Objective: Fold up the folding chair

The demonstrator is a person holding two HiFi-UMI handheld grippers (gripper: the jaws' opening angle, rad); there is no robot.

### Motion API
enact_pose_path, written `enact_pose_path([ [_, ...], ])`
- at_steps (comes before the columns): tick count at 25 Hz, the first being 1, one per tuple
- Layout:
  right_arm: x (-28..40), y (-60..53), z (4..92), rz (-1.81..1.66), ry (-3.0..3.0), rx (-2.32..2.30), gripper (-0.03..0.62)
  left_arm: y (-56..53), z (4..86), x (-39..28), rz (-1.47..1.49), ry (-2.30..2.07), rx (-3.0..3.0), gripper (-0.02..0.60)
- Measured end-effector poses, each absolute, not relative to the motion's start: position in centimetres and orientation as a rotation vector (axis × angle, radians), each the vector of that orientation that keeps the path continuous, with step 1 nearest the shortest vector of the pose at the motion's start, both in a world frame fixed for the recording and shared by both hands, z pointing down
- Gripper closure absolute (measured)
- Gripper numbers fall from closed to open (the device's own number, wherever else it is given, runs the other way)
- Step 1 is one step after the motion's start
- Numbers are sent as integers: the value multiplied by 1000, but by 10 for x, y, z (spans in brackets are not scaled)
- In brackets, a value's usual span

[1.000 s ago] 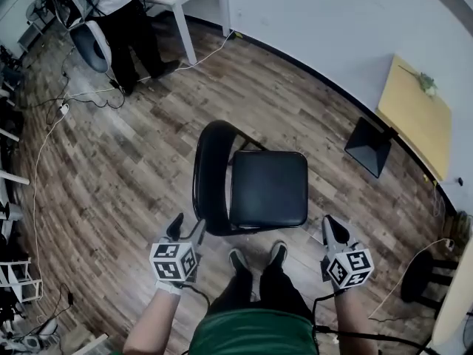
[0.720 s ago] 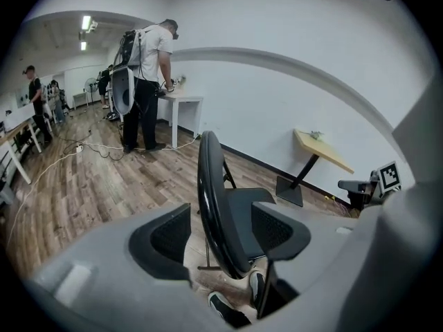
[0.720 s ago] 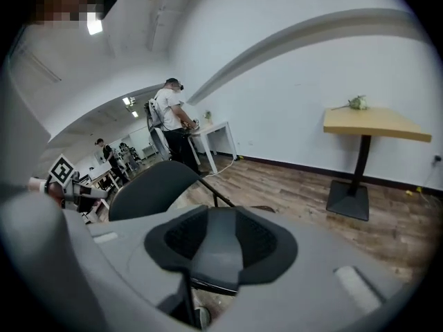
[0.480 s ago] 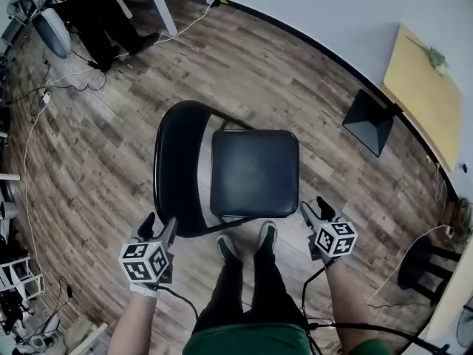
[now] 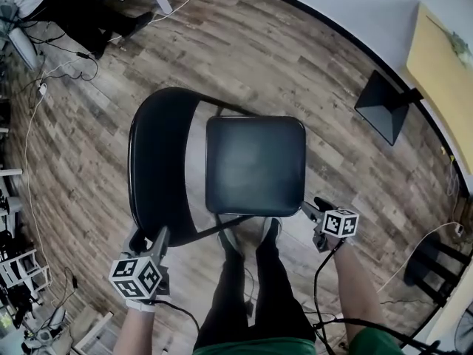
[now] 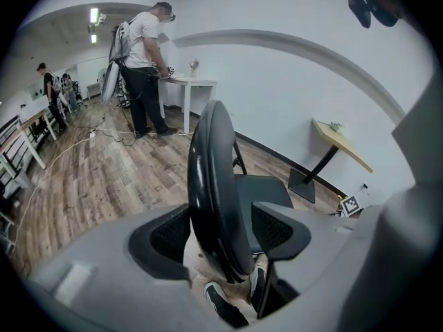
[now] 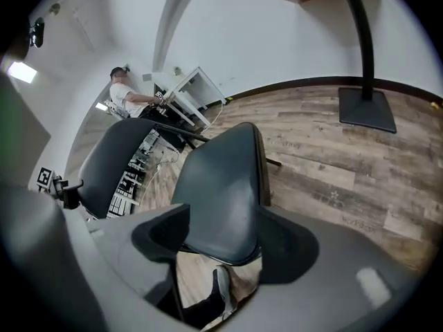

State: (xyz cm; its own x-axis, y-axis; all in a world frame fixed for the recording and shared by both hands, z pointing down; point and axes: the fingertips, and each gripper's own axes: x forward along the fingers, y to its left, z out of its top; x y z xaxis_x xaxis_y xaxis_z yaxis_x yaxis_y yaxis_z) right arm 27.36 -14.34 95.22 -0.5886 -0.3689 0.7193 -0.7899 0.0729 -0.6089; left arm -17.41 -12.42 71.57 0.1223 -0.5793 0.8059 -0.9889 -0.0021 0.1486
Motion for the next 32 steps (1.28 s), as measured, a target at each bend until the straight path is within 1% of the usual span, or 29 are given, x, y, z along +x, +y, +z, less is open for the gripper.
enact_pose_path([
  [4,282,-150,990,1590,-1972,1141,261,-120,719,-172,706,-1553,1652,299],
  [7,288,-154,1013,1606,-1974,1095,229,-119,719,-170,719,-1566,1658,325],
  [9,288,-156,1026,1622,-1990,1049,222,-120,720,-173,733,-1587,1655,357],
  [13,286,-158,1052,1678,-2013,944,221,-122,720,-174,736,-1621,1646,365],
  [22,256,-149,1091,1834,-2049,717,221,-129,719,-171,750,-1643,1616,368],
  [27,250,-150,1097,1906,-2071,655,221,-127,723,-173,746,-1655,1630,368],
  [32,243,-151,1090,2067,-2076,632,221,-127,722,-173,743,-1668,1633,368],
])
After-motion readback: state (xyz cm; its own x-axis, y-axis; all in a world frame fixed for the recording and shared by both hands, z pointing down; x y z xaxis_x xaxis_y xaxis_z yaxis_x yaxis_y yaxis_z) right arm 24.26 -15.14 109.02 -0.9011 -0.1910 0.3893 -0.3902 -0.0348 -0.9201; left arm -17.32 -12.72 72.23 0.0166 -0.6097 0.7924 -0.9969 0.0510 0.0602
